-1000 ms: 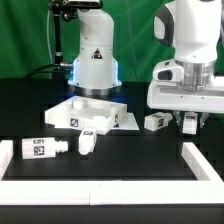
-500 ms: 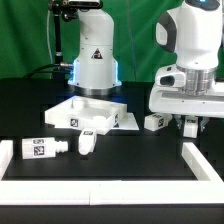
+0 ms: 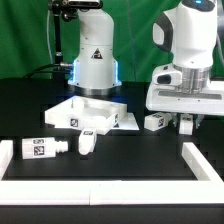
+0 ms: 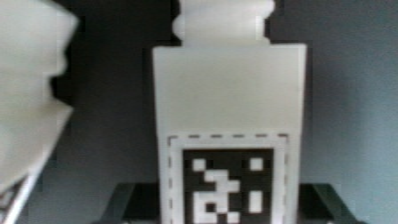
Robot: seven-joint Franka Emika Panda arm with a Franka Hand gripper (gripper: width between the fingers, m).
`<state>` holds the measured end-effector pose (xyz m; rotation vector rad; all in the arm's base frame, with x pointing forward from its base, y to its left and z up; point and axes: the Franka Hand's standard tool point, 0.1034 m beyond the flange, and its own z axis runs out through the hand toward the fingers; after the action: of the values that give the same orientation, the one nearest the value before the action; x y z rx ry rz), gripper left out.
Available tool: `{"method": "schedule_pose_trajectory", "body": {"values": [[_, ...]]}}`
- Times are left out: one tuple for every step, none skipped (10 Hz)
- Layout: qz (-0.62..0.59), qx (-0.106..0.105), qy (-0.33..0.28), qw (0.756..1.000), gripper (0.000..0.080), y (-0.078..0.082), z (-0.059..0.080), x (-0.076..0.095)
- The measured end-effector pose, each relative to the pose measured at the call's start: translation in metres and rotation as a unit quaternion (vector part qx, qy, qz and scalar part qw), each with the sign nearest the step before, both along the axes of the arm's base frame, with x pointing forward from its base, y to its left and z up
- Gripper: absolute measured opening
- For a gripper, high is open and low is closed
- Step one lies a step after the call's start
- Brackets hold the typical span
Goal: Assemble one leg
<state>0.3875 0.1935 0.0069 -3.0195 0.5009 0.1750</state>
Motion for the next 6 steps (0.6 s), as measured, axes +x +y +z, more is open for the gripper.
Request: {"method": "schedule_pose_trajectory", "body": {"values": [[-0.001, 0.0, 0.0, 1.0, 0.0284, -0.0003, 0.0, -0.0005], [0.0, 0.0, 0.001, 1.0, 0.0284, 0.0004, 0.0, -0.0009], [0.0, 0.0, 0.0, 1.0, 0.0284, -0.0005, 0.0, -0.0005], [-0.002, 0.0, 0.0, 1.0, 0.0284, -0.0019, 0.0, 0.0004], [-0.002, 0.0, 0.0, 1.0, 0.0284, -0.0017, 0.0, 0.0003], [-0.002, 0.0, 0.0, 1.0, 0.0284, -0.0018, -0.0002, 0.0002]]}}
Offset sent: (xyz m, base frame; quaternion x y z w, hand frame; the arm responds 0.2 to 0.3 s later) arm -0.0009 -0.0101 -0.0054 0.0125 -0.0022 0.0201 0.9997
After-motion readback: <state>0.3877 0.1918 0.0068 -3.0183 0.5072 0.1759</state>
